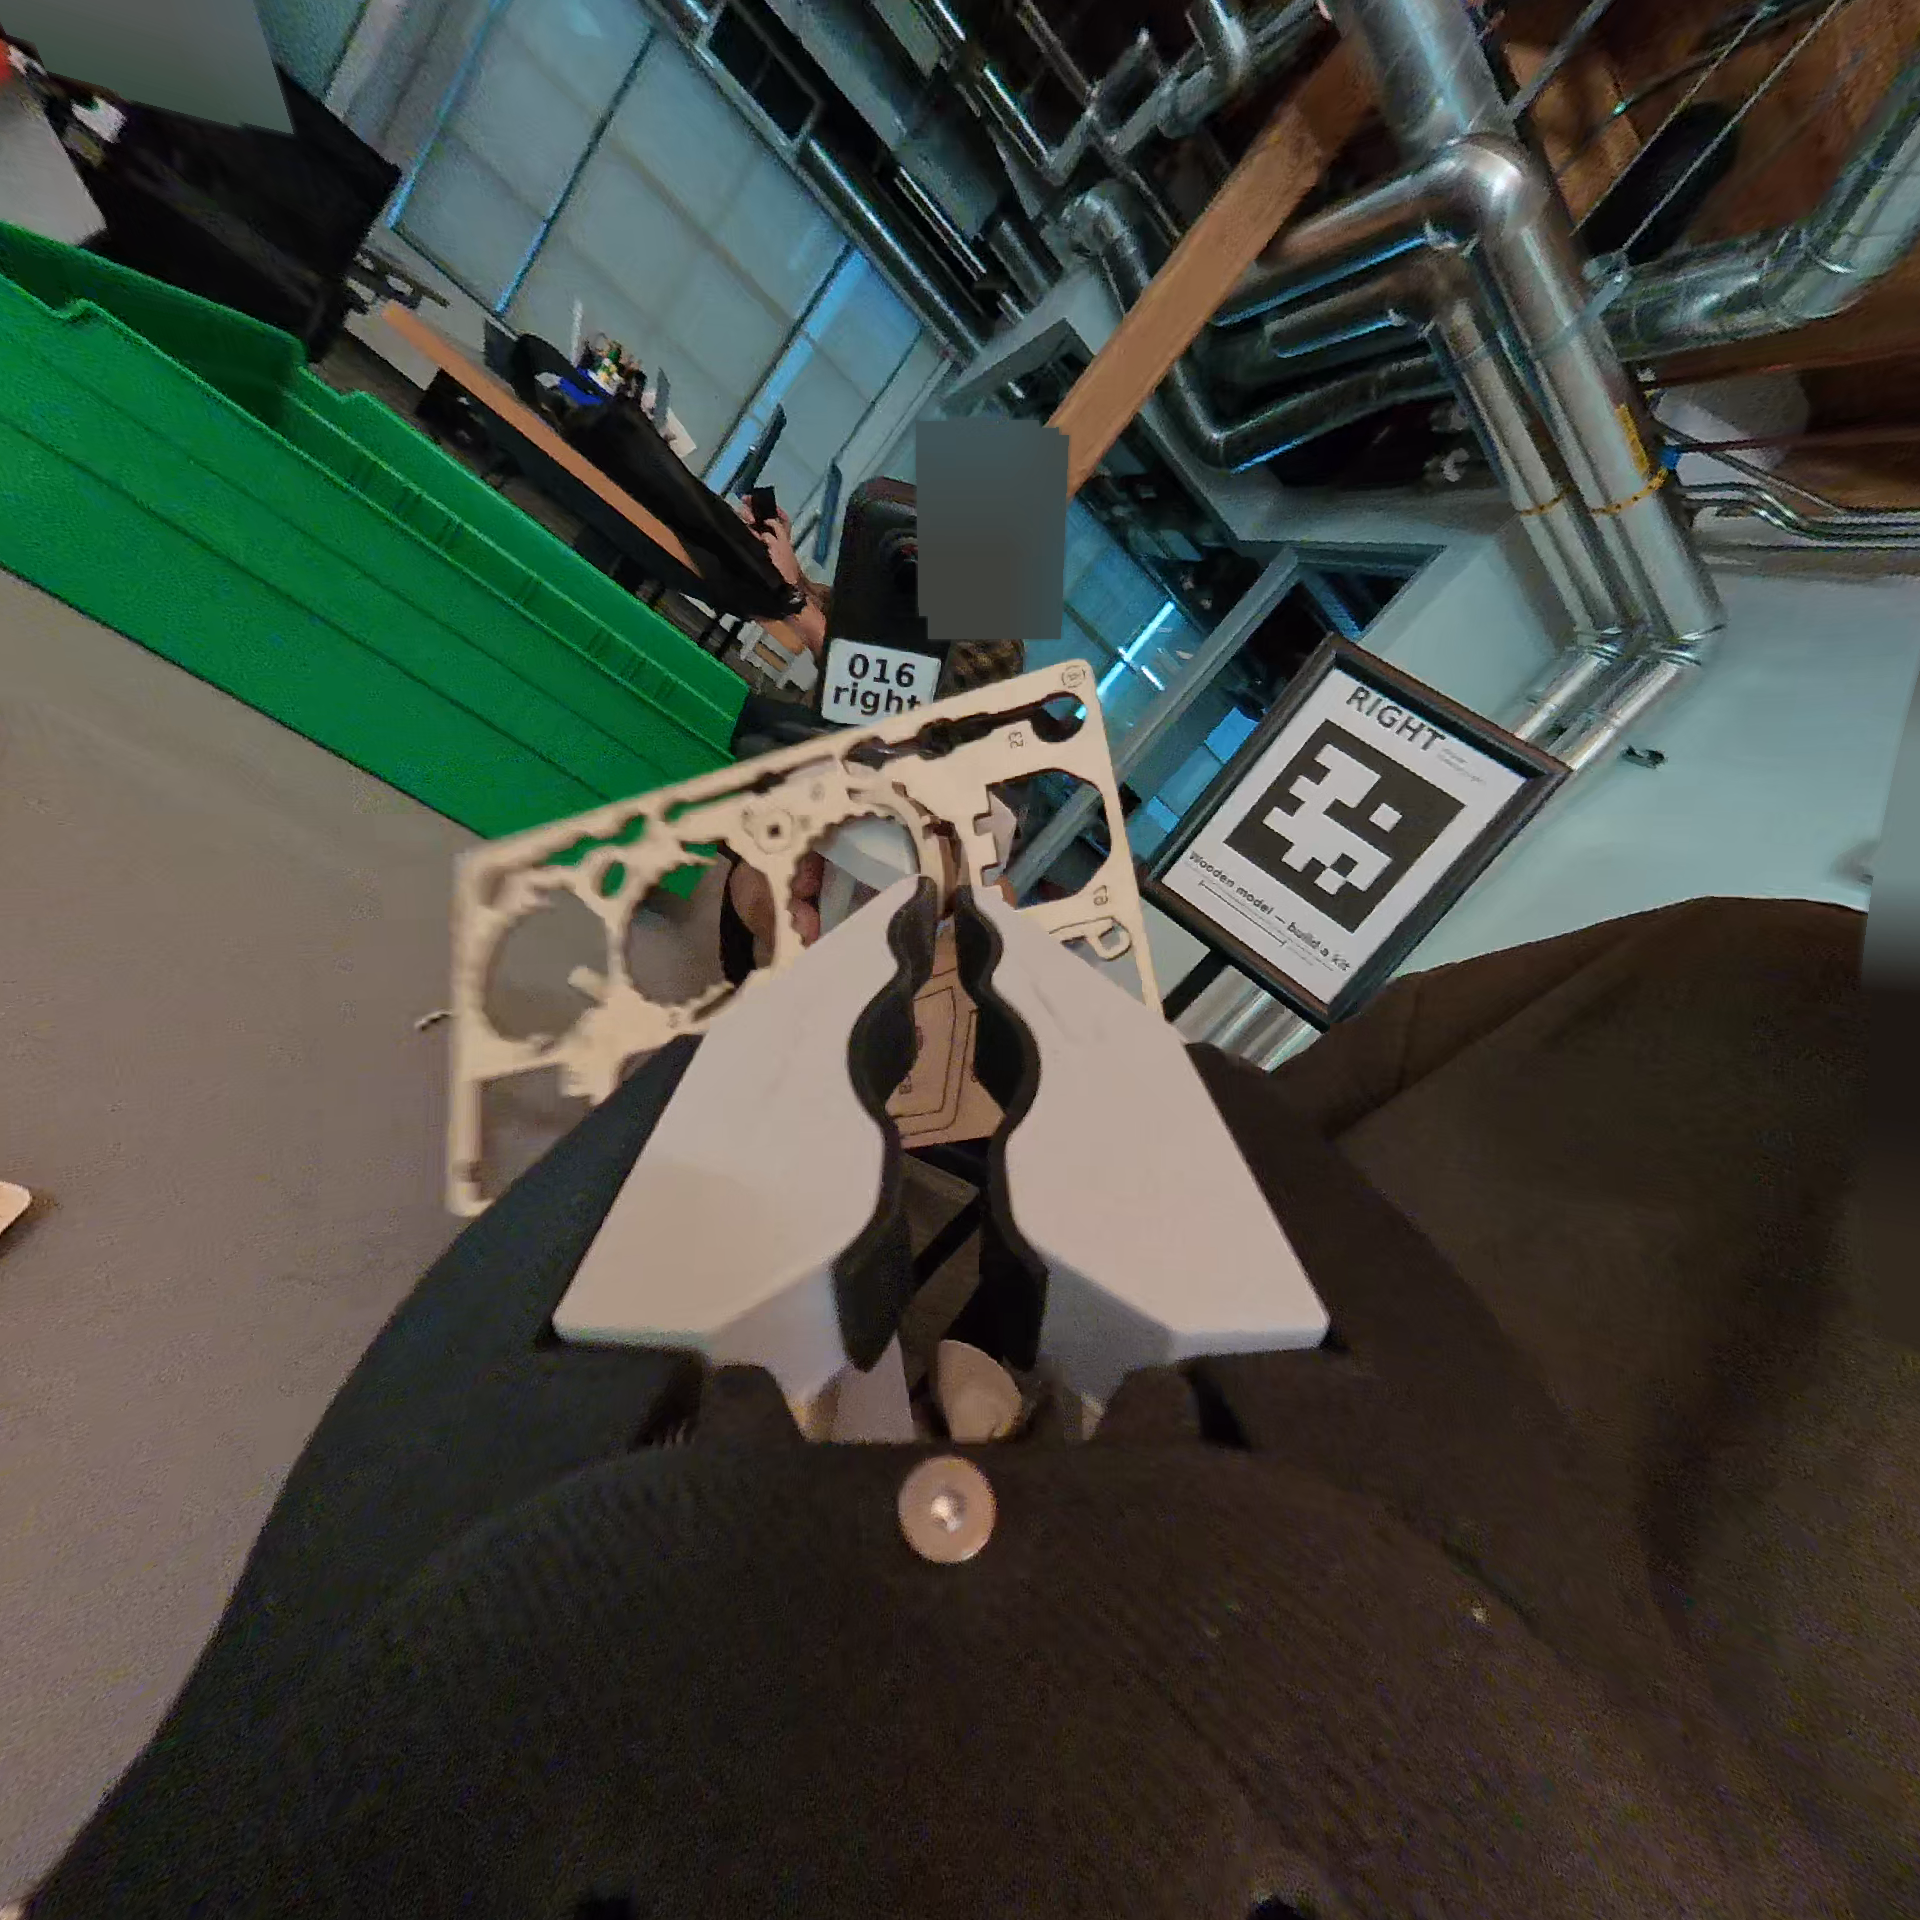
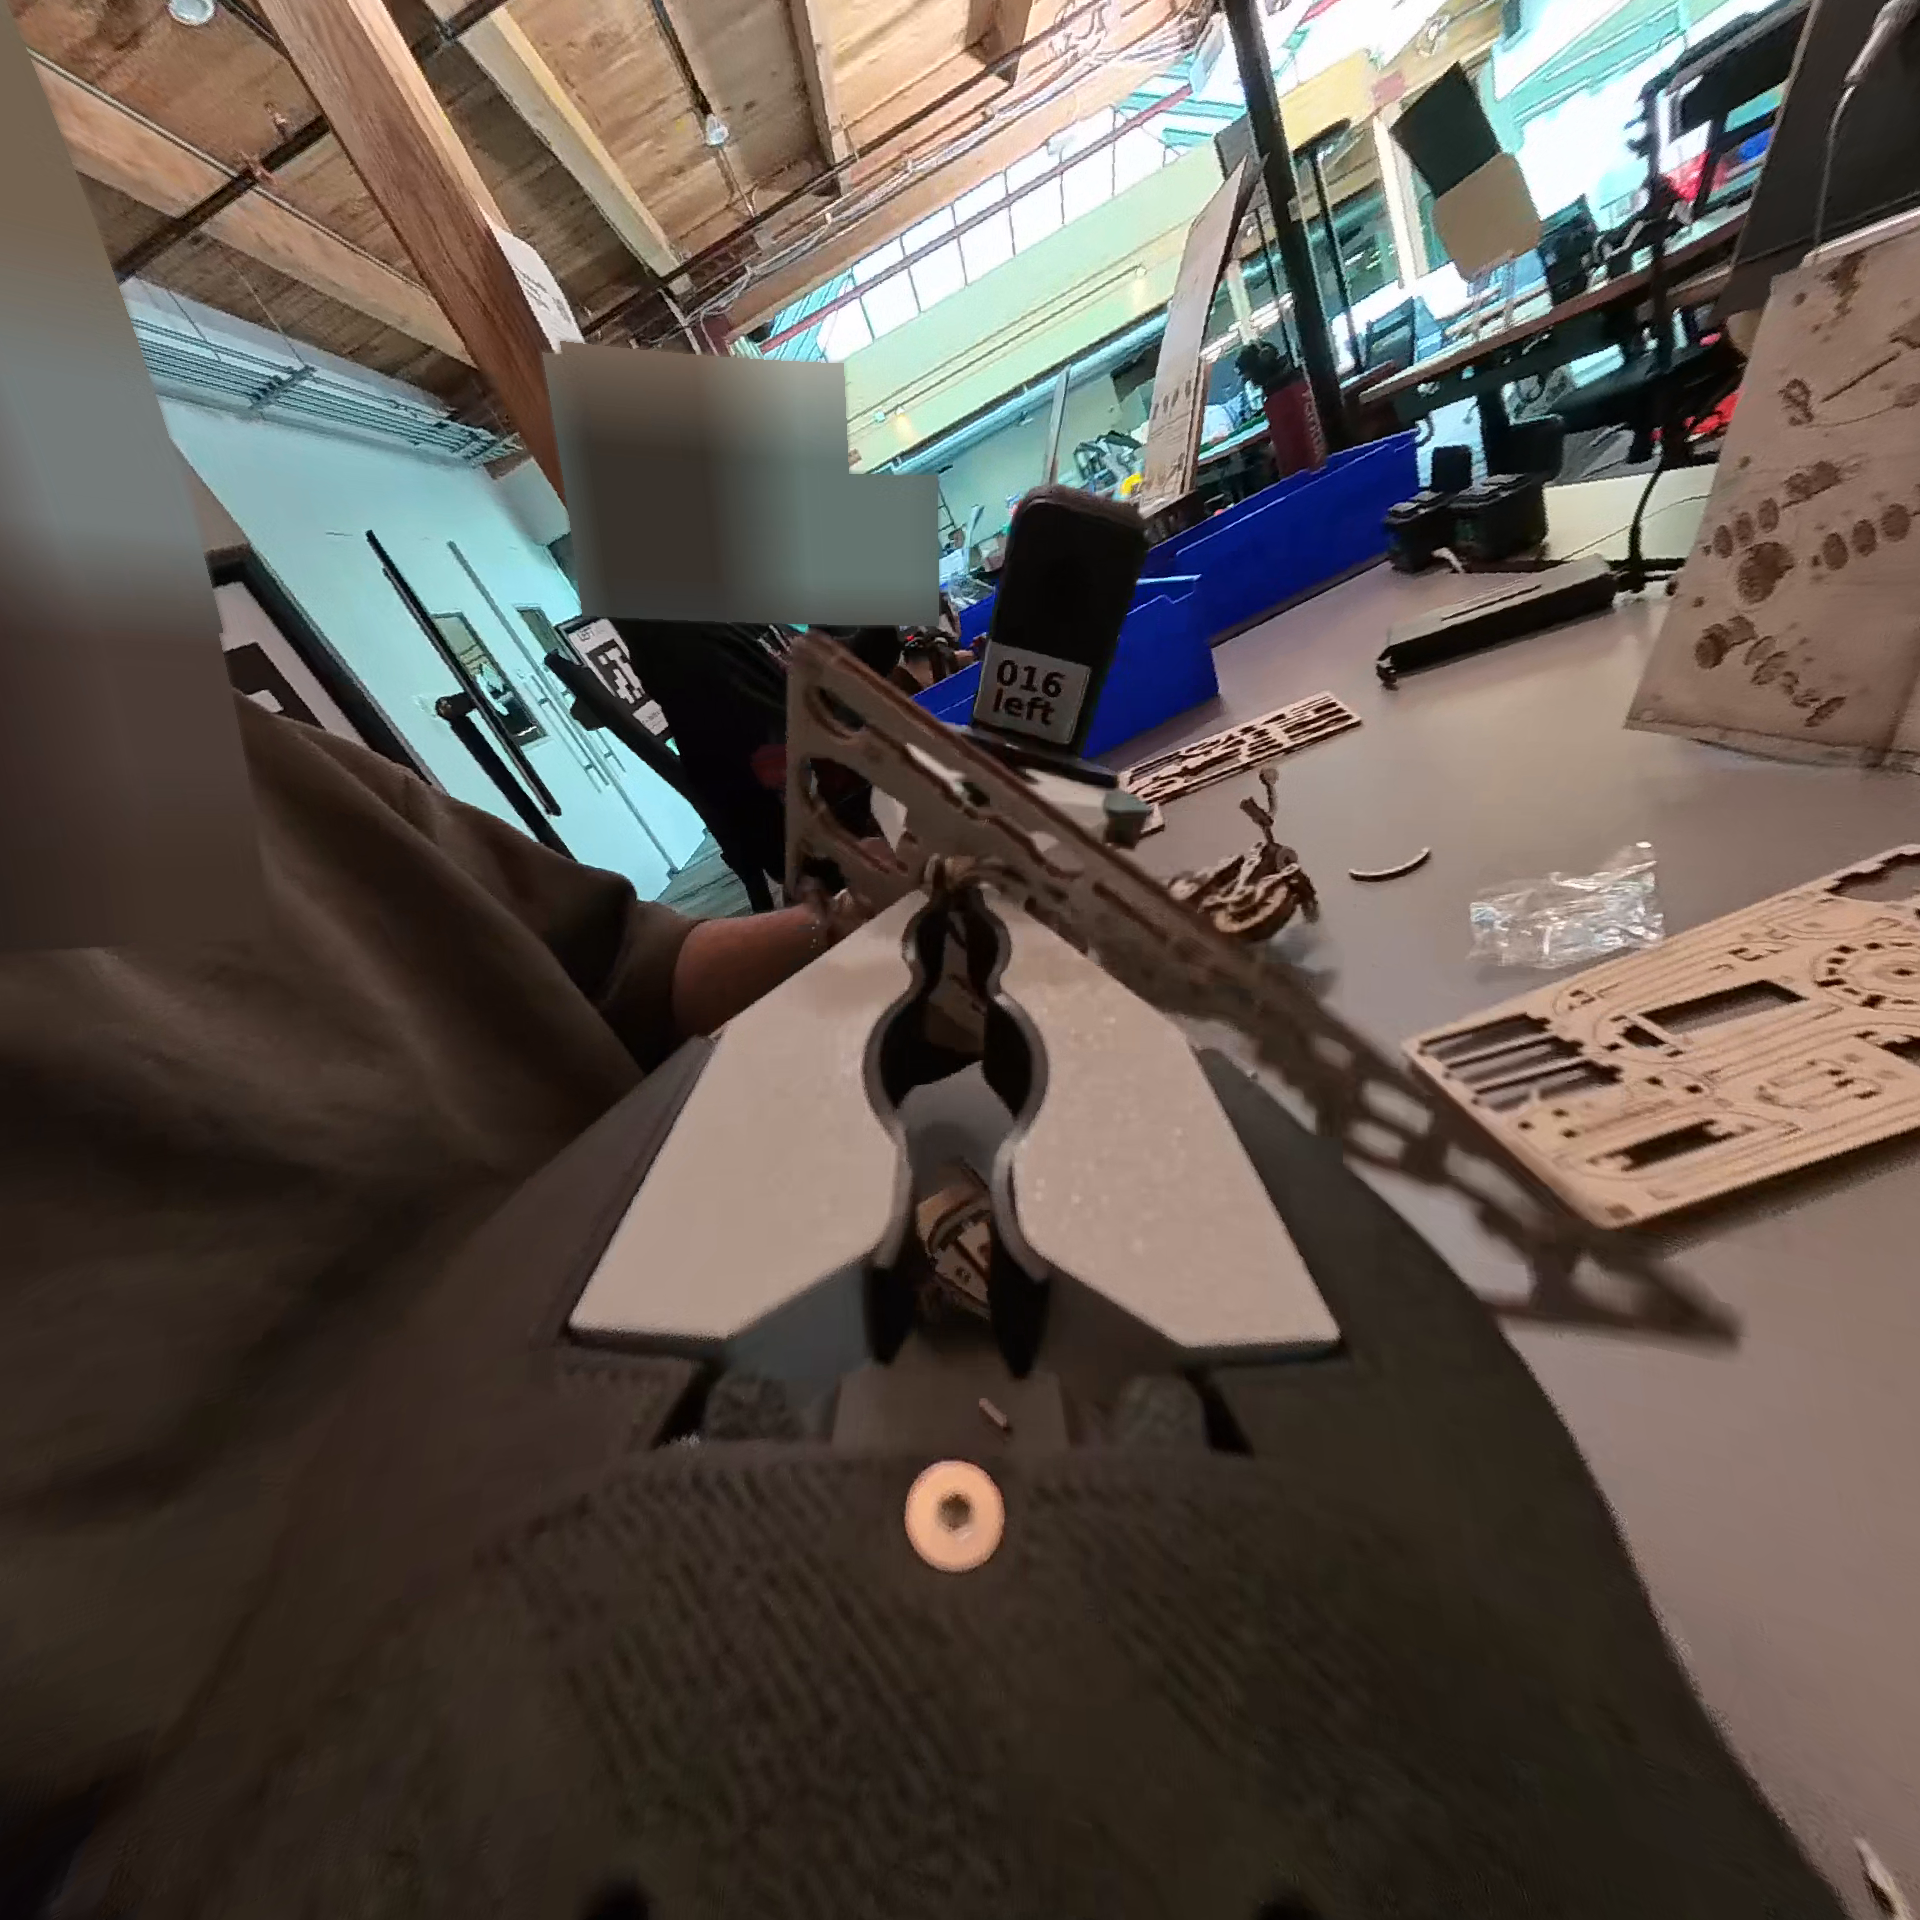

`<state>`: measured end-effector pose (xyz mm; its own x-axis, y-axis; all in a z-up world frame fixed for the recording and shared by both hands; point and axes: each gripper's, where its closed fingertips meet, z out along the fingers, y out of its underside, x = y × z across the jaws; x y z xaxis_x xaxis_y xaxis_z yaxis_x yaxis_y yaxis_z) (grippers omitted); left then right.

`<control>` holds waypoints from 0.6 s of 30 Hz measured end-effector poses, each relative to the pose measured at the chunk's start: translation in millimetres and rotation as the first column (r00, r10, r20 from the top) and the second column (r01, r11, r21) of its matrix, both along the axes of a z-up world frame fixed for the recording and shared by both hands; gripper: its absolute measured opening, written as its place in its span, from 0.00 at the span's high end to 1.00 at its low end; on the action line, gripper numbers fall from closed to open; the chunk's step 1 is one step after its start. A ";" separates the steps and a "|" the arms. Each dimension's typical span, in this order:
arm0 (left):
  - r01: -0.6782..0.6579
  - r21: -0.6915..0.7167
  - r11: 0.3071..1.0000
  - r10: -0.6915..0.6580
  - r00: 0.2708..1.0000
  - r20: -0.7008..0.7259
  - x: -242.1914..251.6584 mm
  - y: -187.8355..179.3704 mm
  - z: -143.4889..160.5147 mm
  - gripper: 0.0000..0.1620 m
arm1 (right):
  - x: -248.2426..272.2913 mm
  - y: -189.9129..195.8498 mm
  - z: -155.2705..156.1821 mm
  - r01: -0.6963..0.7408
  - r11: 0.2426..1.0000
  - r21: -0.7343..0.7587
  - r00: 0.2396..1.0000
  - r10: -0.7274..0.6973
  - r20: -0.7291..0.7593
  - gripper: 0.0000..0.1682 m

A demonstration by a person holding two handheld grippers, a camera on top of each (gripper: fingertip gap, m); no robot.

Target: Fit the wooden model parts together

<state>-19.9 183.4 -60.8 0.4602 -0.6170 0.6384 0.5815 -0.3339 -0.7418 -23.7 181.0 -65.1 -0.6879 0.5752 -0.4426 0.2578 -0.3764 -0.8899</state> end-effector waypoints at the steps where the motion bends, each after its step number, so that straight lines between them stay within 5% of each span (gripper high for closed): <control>1: -0.009 0.001 1.000 0.009 1.000 -0.008 -0.3 0.6 -0.4 1.00 | 1.3 0.0 0.2 -0.011 1.000 -0.003 1.000 0.011 0.003 1.00; 10: -0.147 0.079 0.986 0.157 0.977 -0.146 -2.2 4.3 0.7 1.00 | -0.8 4.3 -0.8 0.012 1.000 -0.009 1.000 -0.011 0.013 1.00; 18: -0.298 0.289 0.910 0.411 0.744 -0.527 -3.7 5.5 -1.3 1.00 | -9.7 9.2 -5.5 0.064 0.998 -0.016 0.996 -0.063 0.069 1.00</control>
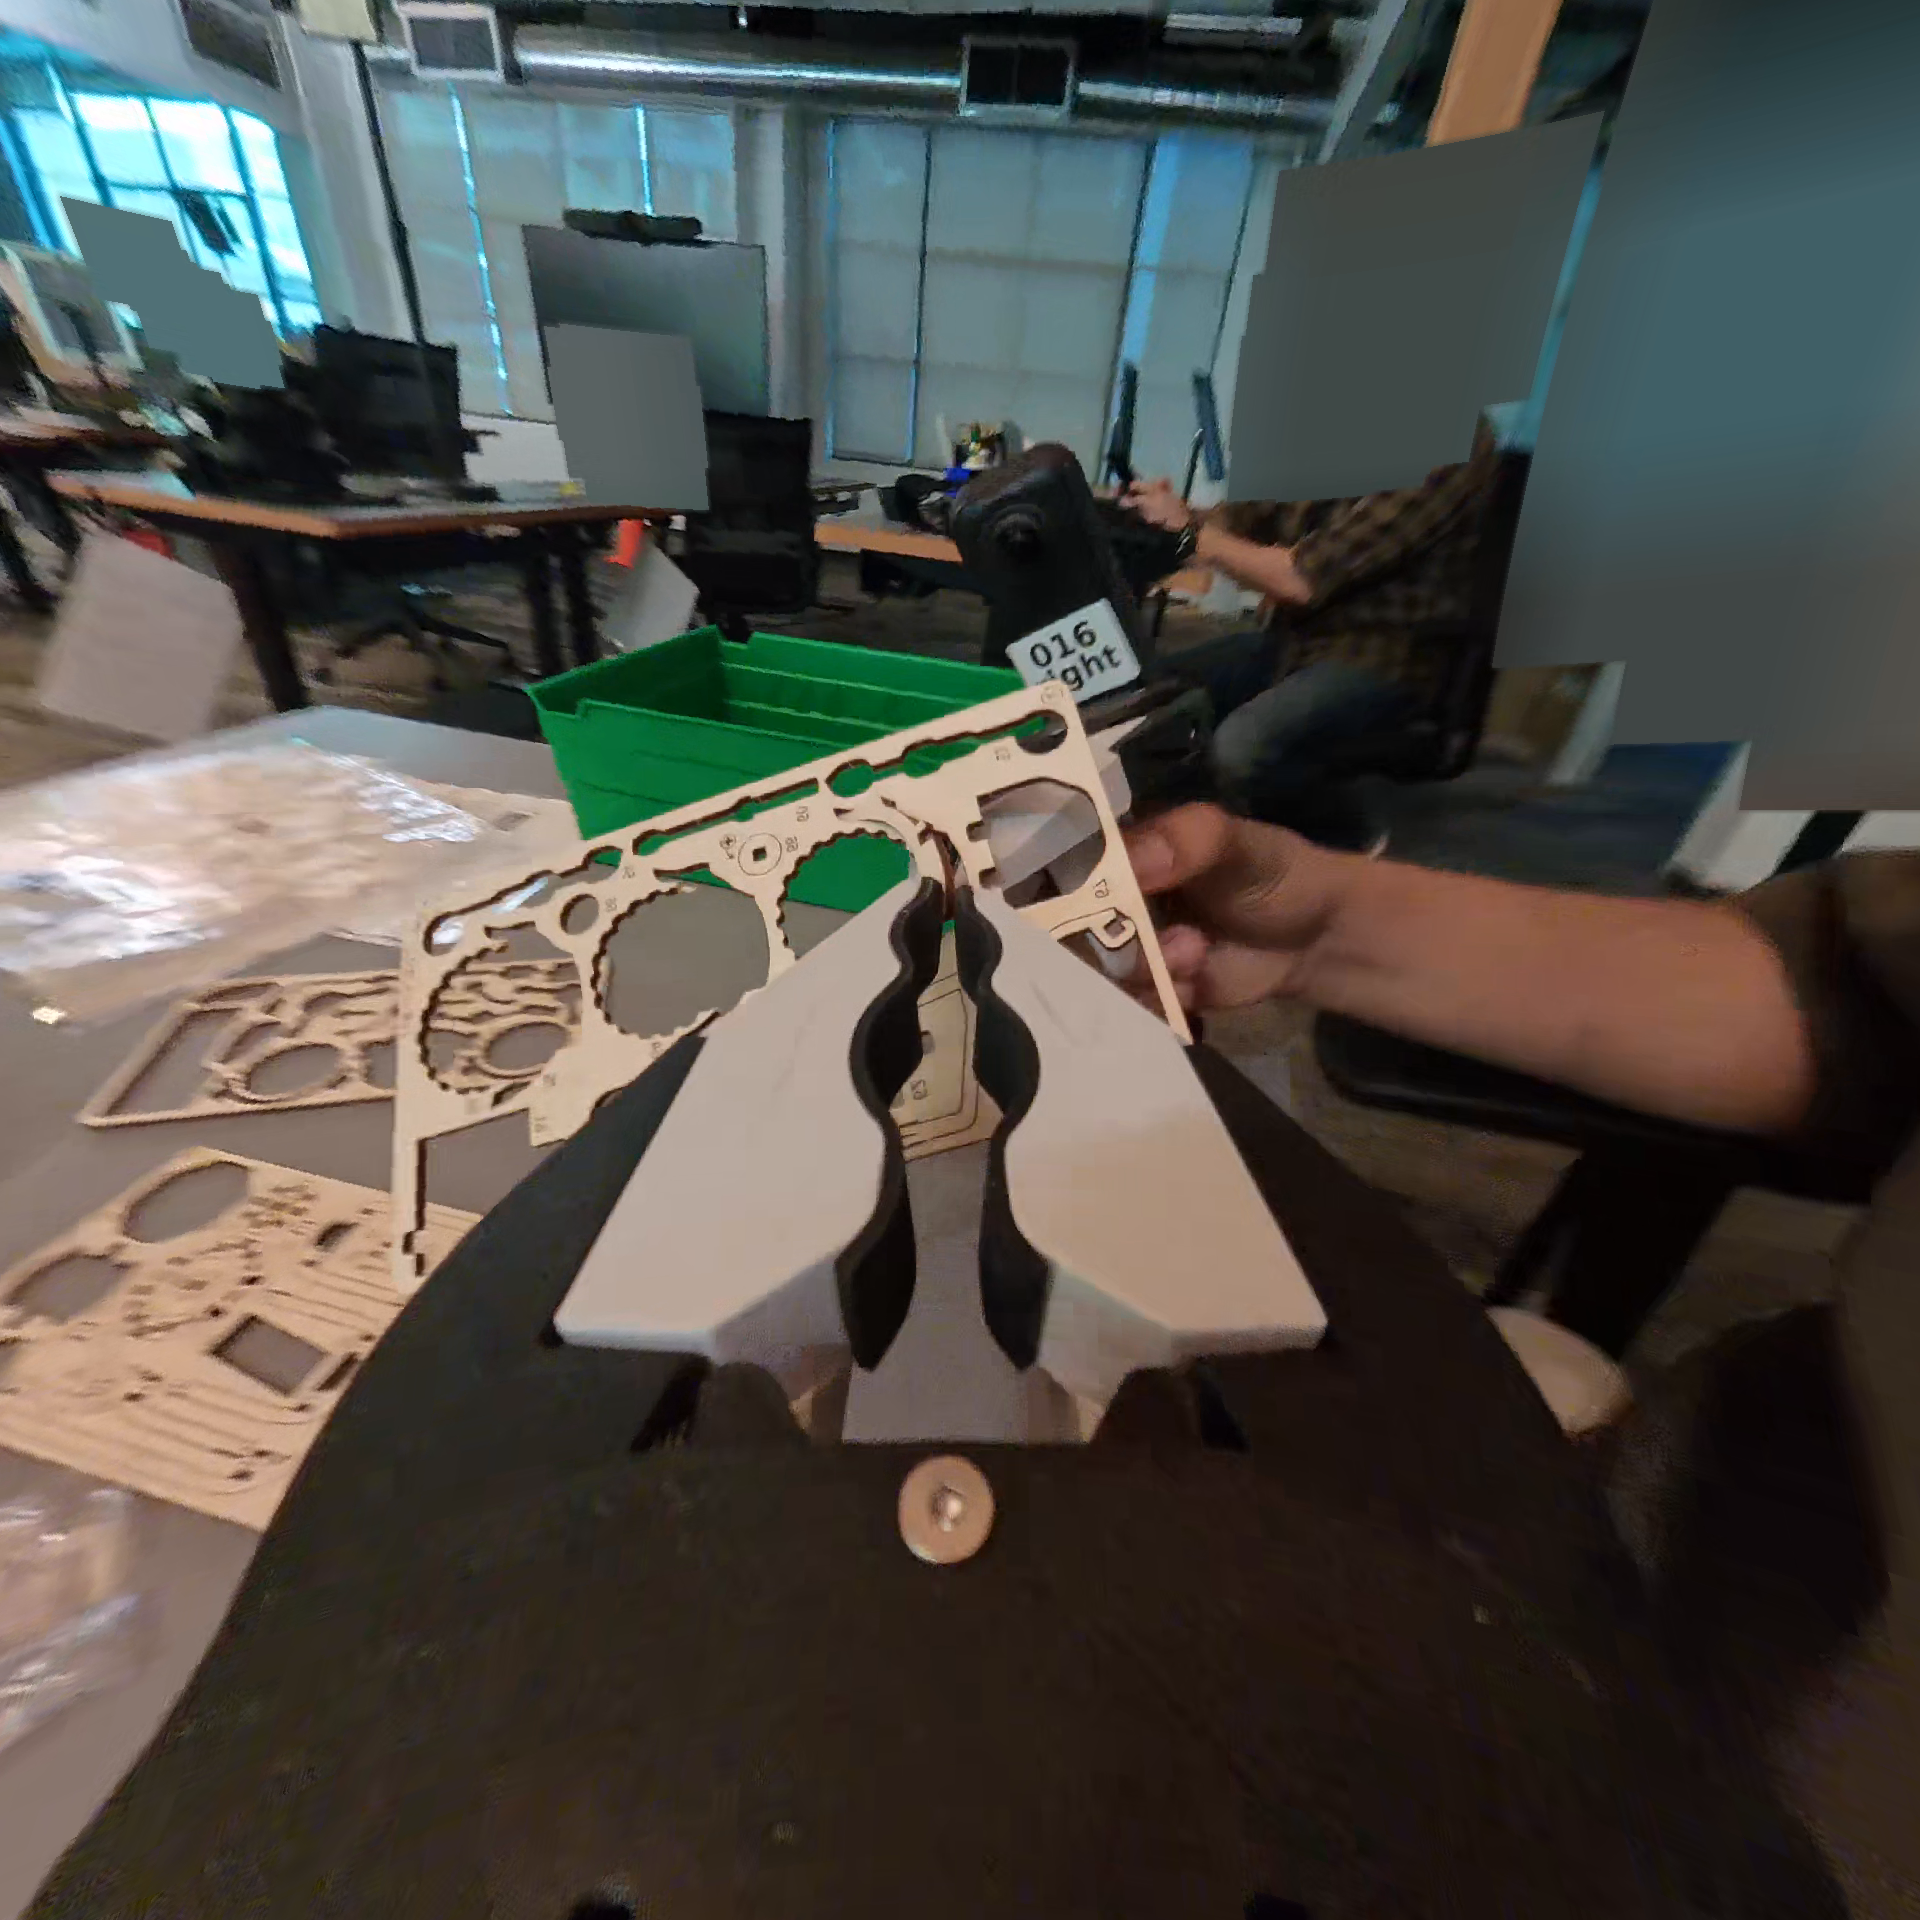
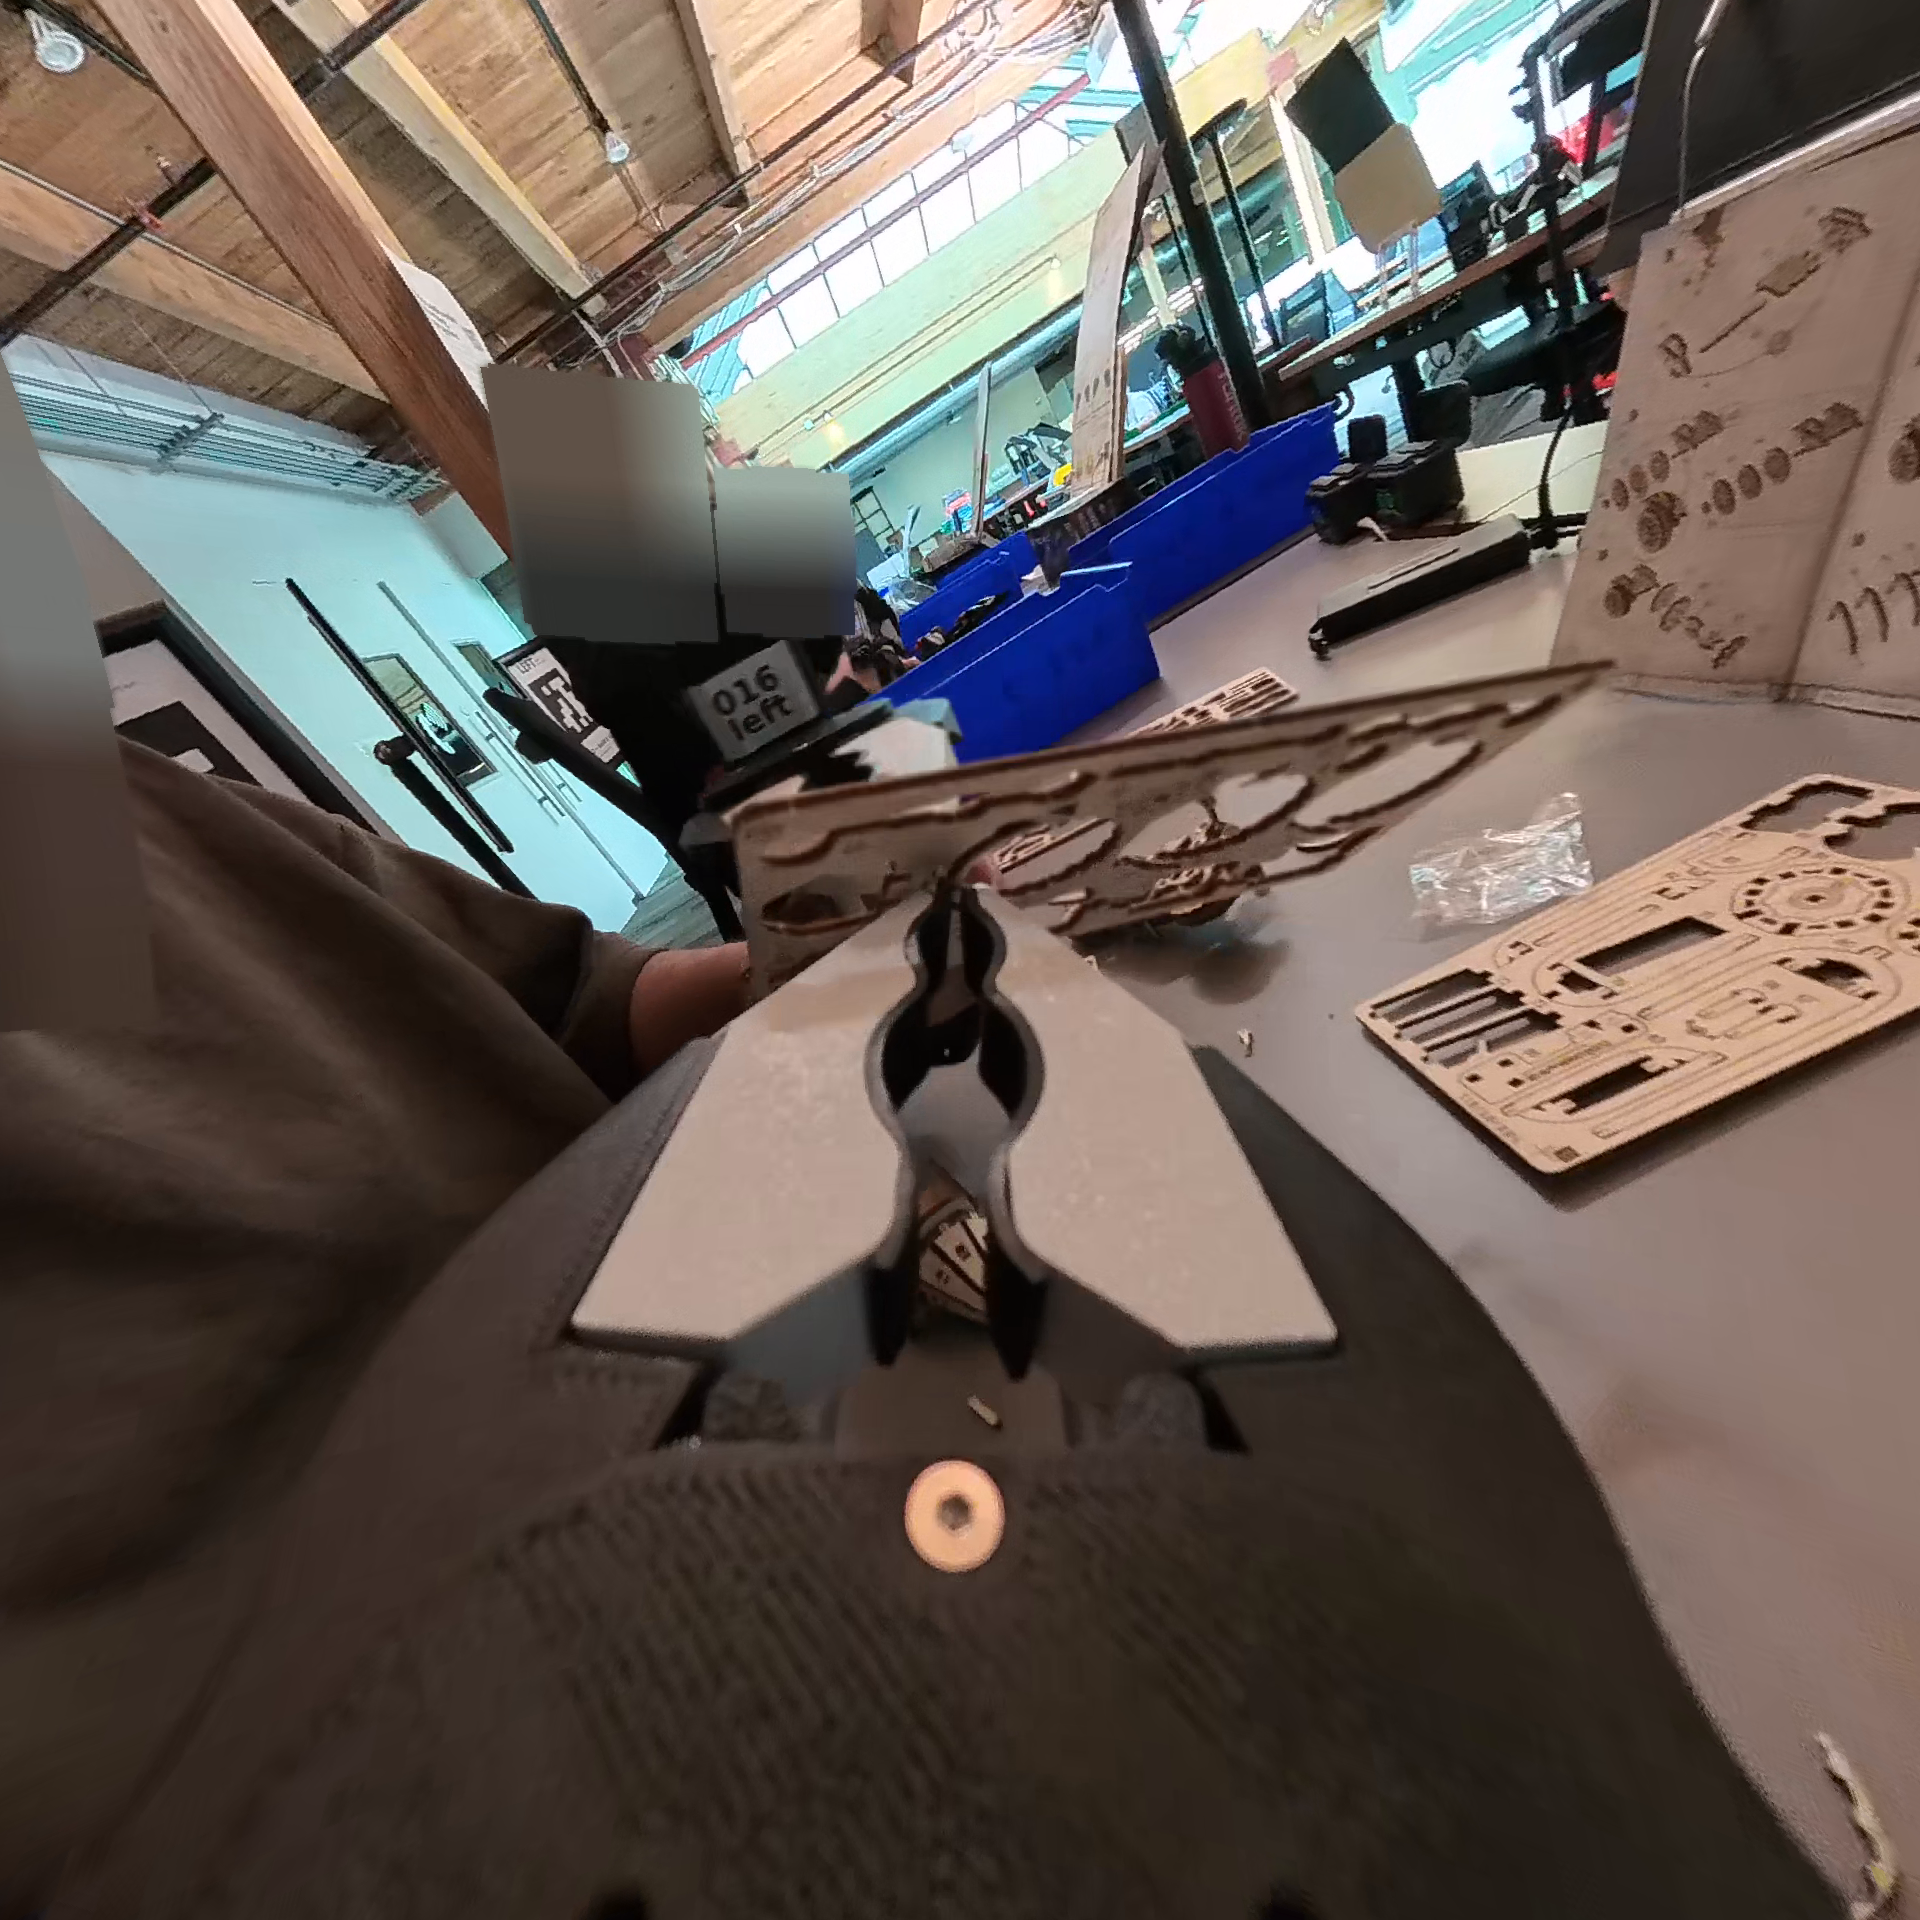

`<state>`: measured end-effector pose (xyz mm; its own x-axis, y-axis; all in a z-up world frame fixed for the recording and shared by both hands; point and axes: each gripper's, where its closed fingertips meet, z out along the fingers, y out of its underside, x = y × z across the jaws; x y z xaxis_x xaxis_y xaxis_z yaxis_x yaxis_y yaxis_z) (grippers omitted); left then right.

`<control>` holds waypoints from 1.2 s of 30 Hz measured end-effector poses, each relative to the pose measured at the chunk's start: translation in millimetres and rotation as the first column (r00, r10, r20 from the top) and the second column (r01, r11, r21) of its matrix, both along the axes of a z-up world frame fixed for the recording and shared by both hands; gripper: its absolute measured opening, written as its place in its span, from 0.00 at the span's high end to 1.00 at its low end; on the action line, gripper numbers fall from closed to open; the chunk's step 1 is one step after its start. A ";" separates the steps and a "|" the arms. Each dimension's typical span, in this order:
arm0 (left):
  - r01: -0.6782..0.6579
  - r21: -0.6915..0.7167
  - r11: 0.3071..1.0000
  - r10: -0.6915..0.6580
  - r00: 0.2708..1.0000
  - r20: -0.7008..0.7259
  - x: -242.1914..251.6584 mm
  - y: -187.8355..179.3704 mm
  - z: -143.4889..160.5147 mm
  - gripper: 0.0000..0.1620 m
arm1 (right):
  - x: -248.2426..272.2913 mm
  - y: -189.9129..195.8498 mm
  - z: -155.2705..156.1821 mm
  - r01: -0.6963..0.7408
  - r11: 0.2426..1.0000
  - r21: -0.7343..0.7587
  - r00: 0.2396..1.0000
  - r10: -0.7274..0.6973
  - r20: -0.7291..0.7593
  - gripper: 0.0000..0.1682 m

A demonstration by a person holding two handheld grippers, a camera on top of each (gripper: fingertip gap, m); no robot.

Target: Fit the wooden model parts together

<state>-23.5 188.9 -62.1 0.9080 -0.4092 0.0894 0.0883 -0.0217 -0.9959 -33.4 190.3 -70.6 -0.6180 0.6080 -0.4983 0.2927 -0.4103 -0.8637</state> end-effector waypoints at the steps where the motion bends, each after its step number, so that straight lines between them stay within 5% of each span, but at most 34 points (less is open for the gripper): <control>1: -0.022 0.011 1.000 0.023 0.998 -0.055 -0.1 -0.1 -1.0 1.00 | -0.7 0.0 -0.7 0.005 1.000 0.002 1.000 -0.005 0.007 1.00; 8: -0.142 0.125 0.982 0.180 0.911 -0.372 -0.7 -1.5 -3.6 1.00 | -9.5 7.1 -4.7 0.100 0.995 0.031 0.994 -0.101 0.045 1.00; 17: -0.181 0.079 0.980 0.195 0.951 -0.239 -13.1 2.6 -5.1 1.00 | -1.3 32.6 13.5 0.192 0.981 0.011 0.980 -0.191 -0.058 1.00; 24: -0.317 0.004 0.948 0.292 0.867 -0.404 -34.0 12.4 -33.0 1.00 | -4.0 35.1 16.4 0.130 0.959 -0.253 0.991 -0.120 0.054 0.68; 30: -0.360 0.008 0.933 0.322 0.824 -0.467 -39.0 14.6 -42.0 1.00 | -19.3 22.5 -22.6 0.206 0.973 -0.104 0.952 -0.175 0.252 0.82; 32: -0.364 0.018 0.931 0.326 0.810 -0.488 -38.9 14.5 -42.3 1.00 | -20.7 18.3 -23.7 0.203 0.973 -0.112 0.952 -0.170 0.256 0.94; 36: -0.392 0.068 0.918 0.358 0.740 -0.570 -41.6 14.2 -43.0 1.00 | -25.3 24.8 -30.4 0.275 0.943 -0.186 0.935 -0.217 0.281 0.99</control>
